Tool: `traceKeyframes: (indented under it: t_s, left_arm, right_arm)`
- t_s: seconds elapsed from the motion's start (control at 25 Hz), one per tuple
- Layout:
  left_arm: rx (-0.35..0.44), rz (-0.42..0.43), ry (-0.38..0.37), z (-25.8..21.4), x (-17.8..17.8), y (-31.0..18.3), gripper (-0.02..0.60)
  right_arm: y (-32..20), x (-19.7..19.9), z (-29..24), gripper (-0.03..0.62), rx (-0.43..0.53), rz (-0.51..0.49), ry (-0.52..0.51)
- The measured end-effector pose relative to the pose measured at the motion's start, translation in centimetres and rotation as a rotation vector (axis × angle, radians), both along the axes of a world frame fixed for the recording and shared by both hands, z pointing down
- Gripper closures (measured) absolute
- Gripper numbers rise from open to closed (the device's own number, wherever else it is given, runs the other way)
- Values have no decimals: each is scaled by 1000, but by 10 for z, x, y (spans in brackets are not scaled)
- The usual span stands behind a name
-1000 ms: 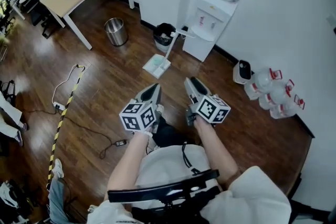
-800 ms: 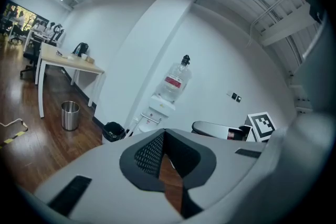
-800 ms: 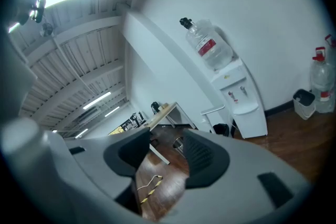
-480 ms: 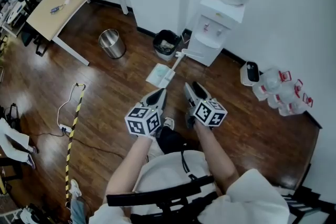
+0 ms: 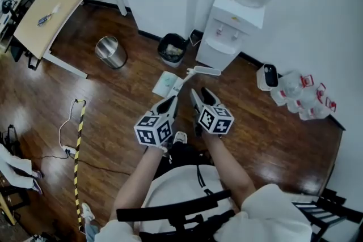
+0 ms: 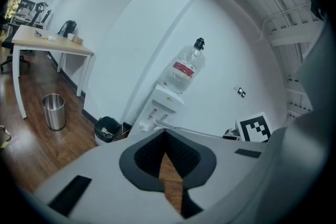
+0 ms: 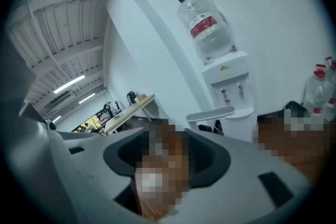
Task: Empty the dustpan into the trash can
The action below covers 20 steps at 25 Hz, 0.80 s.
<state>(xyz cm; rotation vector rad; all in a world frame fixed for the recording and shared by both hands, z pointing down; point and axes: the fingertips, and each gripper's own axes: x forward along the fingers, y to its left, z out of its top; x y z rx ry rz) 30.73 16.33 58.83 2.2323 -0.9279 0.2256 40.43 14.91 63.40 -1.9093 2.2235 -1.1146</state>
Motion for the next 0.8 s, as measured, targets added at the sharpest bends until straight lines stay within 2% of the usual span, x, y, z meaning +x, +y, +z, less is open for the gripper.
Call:
traceKeyframes:
  t_s: [0.36, 0.8]
  left_arm:
    - [-46, 15, 10, 18, 6, -36, 594]
    - [-122, 62, 2, 50, -9, -56, 594]
  right_arm:
    - [-43, 7, 55, 341, -75, 63, 46]
    - [-112, 25, 102, 336, -44, 203, 112]
